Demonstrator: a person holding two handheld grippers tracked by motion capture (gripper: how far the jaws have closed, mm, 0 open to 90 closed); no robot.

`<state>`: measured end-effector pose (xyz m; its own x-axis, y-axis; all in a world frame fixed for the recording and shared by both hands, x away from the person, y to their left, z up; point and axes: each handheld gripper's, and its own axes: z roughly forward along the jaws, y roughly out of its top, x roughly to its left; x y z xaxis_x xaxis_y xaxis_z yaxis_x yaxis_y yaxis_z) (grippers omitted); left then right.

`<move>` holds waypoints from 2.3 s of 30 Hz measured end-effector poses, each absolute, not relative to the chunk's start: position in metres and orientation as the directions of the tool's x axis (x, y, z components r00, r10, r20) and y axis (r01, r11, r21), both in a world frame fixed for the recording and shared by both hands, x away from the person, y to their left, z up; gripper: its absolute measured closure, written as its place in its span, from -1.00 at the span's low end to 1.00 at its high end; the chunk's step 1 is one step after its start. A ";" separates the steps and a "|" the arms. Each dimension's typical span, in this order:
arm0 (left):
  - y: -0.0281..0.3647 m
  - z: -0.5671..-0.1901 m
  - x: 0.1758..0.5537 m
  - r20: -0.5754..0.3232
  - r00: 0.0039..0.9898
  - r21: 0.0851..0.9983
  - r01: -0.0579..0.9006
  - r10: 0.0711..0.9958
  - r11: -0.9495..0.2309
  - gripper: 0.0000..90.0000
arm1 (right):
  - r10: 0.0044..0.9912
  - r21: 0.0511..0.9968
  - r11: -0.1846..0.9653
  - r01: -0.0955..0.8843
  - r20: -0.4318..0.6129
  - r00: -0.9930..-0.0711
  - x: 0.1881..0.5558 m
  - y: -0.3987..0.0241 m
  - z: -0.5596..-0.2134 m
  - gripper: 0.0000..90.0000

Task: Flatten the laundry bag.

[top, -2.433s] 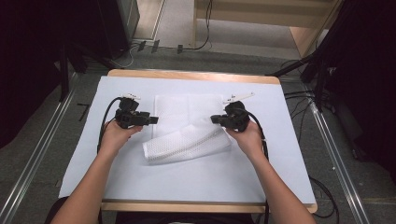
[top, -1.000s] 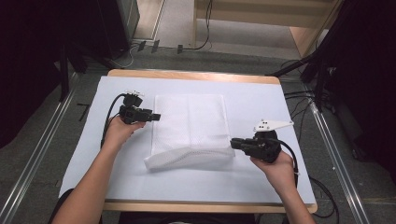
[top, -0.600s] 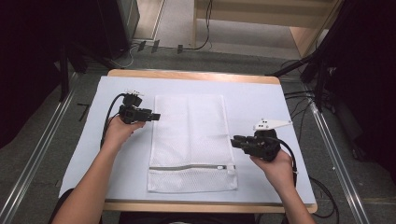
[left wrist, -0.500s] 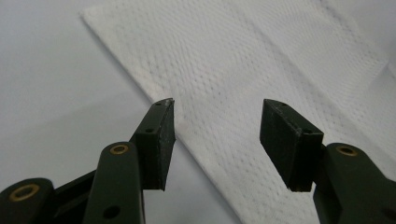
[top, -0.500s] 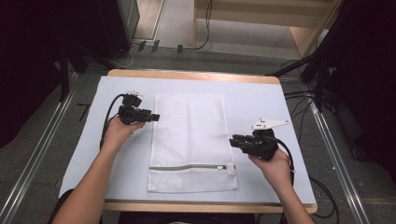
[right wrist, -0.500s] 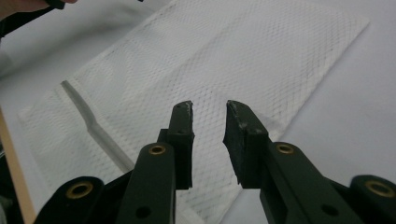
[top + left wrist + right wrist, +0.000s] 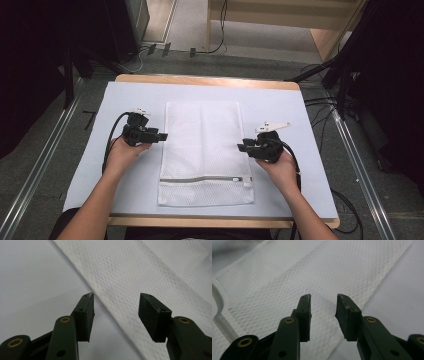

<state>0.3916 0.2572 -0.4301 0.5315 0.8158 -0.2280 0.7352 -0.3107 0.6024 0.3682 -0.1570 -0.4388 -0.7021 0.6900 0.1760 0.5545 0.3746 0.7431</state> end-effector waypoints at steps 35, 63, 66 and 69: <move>0.231 -0.453 0.372 -0.188 0.533 0.580 0.738 0.825 -0.345 0.94 | 0.754 0.654 0.437 0.618 0.108 -0.647 0.403 -0.139 -0.468 0.86; 0.254 -0.447 0.425 -0.238 0.475 0.594 0.761 0.847 -0.260 0.98 | 0.799 0.668 0.341 0.661 0.165 -0.579 0.437 -0.122 -0.467 0.97; 0.255 -0.449 0.427 -0.248 0.471 0.586 0.769 0.847 -0.256 0.96 | 0.800 0.668 0.338 0.663 0.167 -0.577 0.437 -0.122 -0.467 0.95; 0.255 -0.449 0.428 -0.268 0.465 0.581 0.777 0.844 -0.243 0.82 | 0.786 0.662 0.353 0.661 0.174 -0.593 0.438 -0.123 -0.469 0.76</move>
<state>0.4281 0.2550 -0.4495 0.4649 0.8439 -0.2677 0.7765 -0.2434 0.5811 0.4377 -0.1231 -0.4695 -0.5934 0.7860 0.1737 0.6614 0.3530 0.6618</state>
